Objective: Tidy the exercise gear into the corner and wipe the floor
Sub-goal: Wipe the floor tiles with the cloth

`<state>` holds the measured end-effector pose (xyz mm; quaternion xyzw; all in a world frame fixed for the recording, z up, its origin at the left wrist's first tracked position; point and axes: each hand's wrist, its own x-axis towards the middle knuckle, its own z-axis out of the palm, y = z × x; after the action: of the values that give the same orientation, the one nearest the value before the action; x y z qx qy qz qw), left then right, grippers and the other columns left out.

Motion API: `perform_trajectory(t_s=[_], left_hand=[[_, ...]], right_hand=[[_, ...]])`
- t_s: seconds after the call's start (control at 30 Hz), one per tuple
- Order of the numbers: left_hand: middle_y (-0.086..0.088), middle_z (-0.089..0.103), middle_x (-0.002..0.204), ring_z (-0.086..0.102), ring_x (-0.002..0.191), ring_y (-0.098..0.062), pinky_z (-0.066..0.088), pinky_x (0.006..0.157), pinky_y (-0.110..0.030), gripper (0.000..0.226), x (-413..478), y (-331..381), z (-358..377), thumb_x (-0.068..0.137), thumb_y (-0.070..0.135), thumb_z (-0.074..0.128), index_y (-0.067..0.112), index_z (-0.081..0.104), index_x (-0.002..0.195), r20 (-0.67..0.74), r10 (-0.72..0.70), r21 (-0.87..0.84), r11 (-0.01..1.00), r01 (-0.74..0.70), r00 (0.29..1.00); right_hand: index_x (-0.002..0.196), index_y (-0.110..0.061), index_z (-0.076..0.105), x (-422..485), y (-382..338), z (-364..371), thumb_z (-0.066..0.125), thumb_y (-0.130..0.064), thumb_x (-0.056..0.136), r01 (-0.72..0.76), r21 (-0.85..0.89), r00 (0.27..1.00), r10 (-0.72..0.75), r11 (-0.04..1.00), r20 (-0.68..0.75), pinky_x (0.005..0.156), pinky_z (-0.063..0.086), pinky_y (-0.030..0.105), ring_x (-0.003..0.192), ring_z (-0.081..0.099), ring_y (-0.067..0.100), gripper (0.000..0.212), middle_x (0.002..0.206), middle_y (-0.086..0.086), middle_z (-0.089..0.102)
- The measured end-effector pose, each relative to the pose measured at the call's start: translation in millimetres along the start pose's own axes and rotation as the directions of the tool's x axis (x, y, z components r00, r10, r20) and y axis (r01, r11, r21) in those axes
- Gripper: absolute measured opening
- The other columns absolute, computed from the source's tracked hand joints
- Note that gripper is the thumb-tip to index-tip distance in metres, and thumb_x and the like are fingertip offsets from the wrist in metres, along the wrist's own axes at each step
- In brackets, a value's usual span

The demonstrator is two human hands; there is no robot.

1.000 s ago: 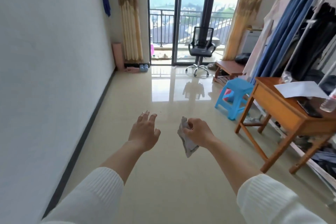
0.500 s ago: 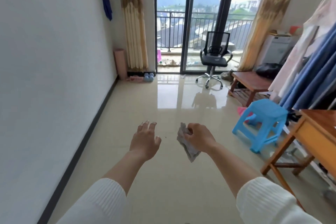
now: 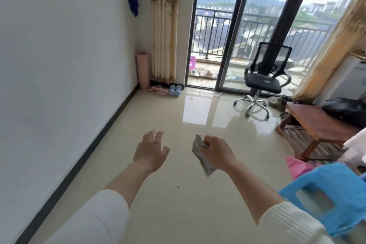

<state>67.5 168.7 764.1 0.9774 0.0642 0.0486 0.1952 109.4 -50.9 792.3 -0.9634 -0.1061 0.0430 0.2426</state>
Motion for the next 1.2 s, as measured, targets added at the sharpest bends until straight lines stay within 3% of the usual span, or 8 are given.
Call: perform_trajectory(t_s=[0.33,0.57,0.7,0.9,1.2], left_hand=[[-0.009,0.028,0.153,0.023,0.141,-0.024,0.03,0.11,-0.039,0.056,303.4,-44.5,24.4,0.095,0.035,0.043,0.016,0.03,0.146,-0.02,-0.097,0.023,0.995,0.097,0.995],[-0.008,0.028,0.153,0.023,0.14,-0.022,0.03,0.111,-0.039,0.055,464.0,-52.7,45.4,0.094,0.034,0.042,0.016,0.031,0.145,0.008,-0.152,-0.018,0.988,0.152,0.988],[-0.008,0.028,0.153,0.023,0.141,-0.022,0.03,0.111,-0.04,0.056,552.2,-68.3,67.4,0.095,0.034,0.042,0.016,0.03,0.146,0.006,-0.214,-0.037,0.976,0.214,0.977],[-0.006,0.031,0.152,0.025,0.139,-0.022,0.033,0.109,-0.04,0.056,682.6,-83.8,108.7,0.095,0.032,0.039,0.013,0.03,0.146,-0.028,-0.404,-0.098,0.911,0.399,0.914],[-0.005,0.025,0.155,0.019,0.142,-0.021,0.031,0.112,-0.039,0.058,820.2,-109.7,160.5,0.095,0.033,0.036,0.013,0.024,0.149,0.029,-0.625,-0.148,0.769,0.622,0.78]], right_hand=[[0.065,-0.018,0.051,319.4,0.9,10.4,0.051,-0.036,0.087,0.035,0.073,0.999,-0.037,0.997,0.025,0.061,0.047,0.032,0.066,0.058,0.025,0.029,0.066,0.003,0.061],[0.06,-0.026,0.046,493.4,4.4,3.1,0.055,-0.03,0.081,0.076,0.069,0.992,-0.082,0.995,0.093,0.058,0.044,0.031,0.062,0.052,0.019,0.024,0.064,-0.002,0.057],[0.065,-0.021,0.05,596.4,9.8,7.7,0.055,-0.026,0.081,0.16,-0.008,0.97,-0.156,0.987,0.187,0.055,0.041,0.03,0.064,0.054,0.022,0.017,0.068,0.002,0.06],[0.058,-0.022,0.043,762.4,22.6,14.1,0.054,-0.028,0.082,0.286,-0.056,0.92,-0.258,0.957,0.296,0.053,0.038,0.03,0.058,0.048,0.019,0.028,0.06,-0.002,0.053],[0.069,-0.012,0.058,970.9,23.1,49.8,0.052,-0.025,0.084,0.373,-0.088,0.835,-0.293,0.923,0.466,0.053,0.043,0.03,0.062,0.06,0.024,0.021,0.065,0.007,0.065]])
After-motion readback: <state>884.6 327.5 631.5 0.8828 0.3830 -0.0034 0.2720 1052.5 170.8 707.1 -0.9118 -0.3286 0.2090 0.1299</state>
